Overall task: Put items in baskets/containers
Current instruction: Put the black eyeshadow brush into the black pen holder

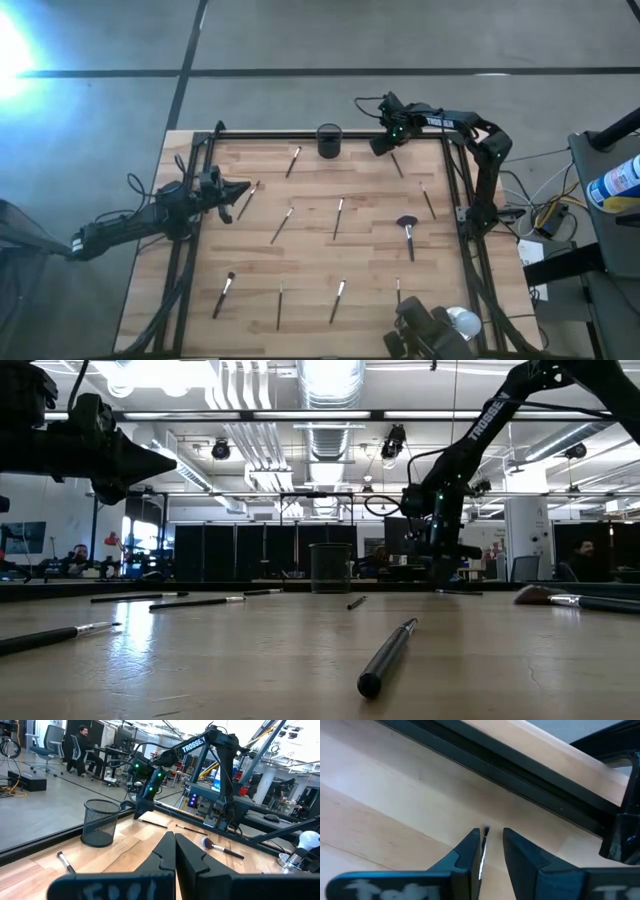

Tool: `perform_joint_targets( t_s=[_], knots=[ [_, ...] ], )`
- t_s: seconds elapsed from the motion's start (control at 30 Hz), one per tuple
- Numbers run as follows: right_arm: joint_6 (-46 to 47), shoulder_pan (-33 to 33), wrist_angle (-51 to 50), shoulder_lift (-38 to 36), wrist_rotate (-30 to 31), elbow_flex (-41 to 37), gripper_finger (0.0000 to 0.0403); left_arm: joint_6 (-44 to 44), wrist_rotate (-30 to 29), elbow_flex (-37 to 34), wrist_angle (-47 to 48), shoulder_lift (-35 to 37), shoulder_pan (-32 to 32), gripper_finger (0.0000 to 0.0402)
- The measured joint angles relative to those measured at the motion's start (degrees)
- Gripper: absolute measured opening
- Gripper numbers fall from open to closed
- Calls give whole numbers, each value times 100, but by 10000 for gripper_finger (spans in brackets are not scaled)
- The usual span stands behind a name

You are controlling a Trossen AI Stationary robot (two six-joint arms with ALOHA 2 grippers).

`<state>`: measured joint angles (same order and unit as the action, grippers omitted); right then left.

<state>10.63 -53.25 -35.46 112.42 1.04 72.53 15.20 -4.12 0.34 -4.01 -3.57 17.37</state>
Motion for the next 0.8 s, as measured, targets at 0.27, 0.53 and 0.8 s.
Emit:
perform_joint_targets(
  t_s=[0.27, 0.53, 0.8],
  knots=[
    [11, -4, 63, 3, 0, -82, 62, 2, 0, 0, -2, 0, 0, 0],
    [12, 18, 111, 62, 0, -116, 31, 4, 0, 0, -12, 0, 0, 0],
    [-53, 111, 49, -246, -163, -170, 10, 4, -2, 0, -41, -2, 0, 0]
  ],
)
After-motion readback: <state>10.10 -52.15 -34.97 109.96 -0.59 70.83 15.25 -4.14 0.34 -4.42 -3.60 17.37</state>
